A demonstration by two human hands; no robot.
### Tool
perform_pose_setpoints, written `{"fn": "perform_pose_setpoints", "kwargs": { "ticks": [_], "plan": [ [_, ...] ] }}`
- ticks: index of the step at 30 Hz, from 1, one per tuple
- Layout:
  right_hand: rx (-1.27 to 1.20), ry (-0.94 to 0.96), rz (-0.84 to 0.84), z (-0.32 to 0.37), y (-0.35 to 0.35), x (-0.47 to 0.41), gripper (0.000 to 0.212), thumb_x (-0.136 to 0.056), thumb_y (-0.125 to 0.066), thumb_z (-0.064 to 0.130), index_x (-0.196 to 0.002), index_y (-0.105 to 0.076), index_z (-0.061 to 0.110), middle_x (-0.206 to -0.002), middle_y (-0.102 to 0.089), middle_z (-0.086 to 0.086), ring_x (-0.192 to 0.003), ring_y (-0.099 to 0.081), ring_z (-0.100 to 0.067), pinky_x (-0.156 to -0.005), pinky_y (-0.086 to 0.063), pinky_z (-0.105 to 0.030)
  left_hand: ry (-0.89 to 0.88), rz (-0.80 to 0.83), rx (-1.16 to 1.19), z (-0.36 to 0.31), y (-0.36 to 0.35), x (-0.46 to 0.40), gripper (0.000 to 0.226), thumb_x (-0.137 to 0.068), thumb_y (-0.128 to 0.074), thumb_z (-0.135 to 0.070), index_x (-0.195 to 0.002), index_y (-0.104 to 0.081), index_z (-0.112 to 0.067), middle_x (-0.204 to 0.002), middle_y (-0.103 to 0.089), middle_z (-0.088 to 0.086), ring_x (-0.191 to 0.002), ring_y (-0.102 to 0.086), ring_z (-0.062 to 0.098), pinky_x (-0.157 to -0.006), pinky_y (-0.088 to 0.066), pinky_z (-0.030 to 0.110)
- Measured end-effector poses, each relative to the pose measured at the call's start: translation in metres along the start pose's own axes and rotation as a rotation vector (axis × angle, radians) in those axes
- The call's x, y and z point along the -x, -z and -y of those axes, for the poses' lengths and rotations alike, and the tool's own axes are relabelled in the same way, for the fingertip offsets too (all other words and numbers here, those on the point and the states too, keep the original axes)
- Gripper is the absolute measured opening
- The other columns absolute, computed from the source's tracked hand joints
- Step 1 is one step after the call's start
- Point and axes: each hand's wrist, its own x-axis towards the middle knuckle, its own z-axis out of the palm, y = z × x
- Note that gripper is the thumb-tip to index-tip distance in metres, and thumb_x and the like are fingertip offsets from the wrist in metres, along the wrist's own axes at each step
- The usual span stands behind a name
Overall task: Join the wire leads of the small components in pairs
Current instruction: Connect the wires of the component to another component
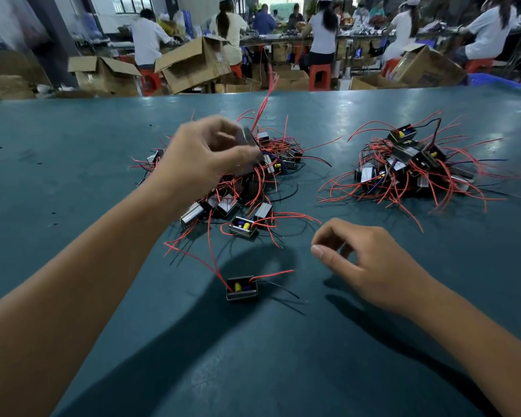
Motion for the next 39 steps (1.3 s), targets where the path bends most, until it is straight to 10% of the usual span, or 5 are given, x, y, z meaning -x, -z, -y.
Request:
{"fn": "perform_pose_setpoints", "kwargs": {
  "ticks": [7, 18, 26, 33, 39],
  "plan": [
    [-0.101, 0.021, -0.259, 0.013, 0.009, 0.002, 0.017, -0.097, -0.056, 0.035, -0.089, -0.064, 0.022, -0.069, -0.067, 0.005, -0.063, -0.065, -0.013, -0.063, -0.050, -0.031, 0.213, 0.038, 0.465, -0.004, -0.066, 0.050, 0.021, -0.078, -0.076, -0.001, -0.088, -0.063, -0.014, -0.089, -0.075, 0.011, -0.083, -0.071, 0.021, -0.078, -0.061, 0.031],
    [-0.683, -0.438, -0.207, 0.024, 0.006, -0.004, 0.050, -0.073, -0.067, 0.052, -0.081, -0.069, 0.002, -0.070, -0.073, -0.012, -0.062, -0.073, -0.025, -0.043, -0.051, -0.029, -0.122, -0.020, 0.011, 0.022, -0.108, 0.089, 0.034, -0.078, -0.077, -0.006, -0.104, -0.059, -0.017, -0.119, -0.067, -0.007, -0.108, -0.067, 0.009, -0.093, -0.052, 0.022],
    [-0.739, -0.490, -0.227, 0.020, 0.013, -0.006, 0.013, -0.090, -0.066, 0.013, -0.093, -0.066, 0.000, -0.079, -0.076, -0.011, -0.067, -0.074, -0.026, -0.048, -0.056, -0.031, -0.090, 0.183, 0.022, 0.017, -0.101, 0.094, 0.042, -0.090, -0.068, 0.001, -0.127, -0.062, -0.017, -0.143, -0.055, -0.011, -0.130, -0.052, 0.000, -0.109, -0.043, 0.023],
    [0.300, -0.212, 0.174, -0.009, 0.040, -0.003, 0.013, -0.082, -0.068, 0.042, -0.094, -0.067, 0.037, -0.077, -0.068, 0.013, -0.071, -0.061, -0.002, -0.068, -0.051, -0.024, -0.038, -0.050, -0.008, 0.016, -0.053, 0.080, 0.025, -0.098, -0.055, 0.002, -0.113, -0.062, -0.017, -0.104, -0.073, 0.002, -0.103, -0.070, 0.009, -0.089, -0.056, 0.031],
    [0.380, -0.063, 0.473, -0.014, 0.022, 0.000, 0.039, -0.097, -0.054, 0.038, -0.136, -0.052, 0.039, -0.107, -0.055, 0.017, -0.101, -0.053, -0.003, -0.094, -0.044, -0.028, -0.121, -0.130, 0.104, 0.028, -0.042, 0.089, 0.023, -0.098, -0.051, 0.005, -0.108, -0.065, -0.009, -0.091, -0.074, 0.007, -0.086, -0.074, 0.019, -0.077, -0.060, 0.028]
  ]
}}
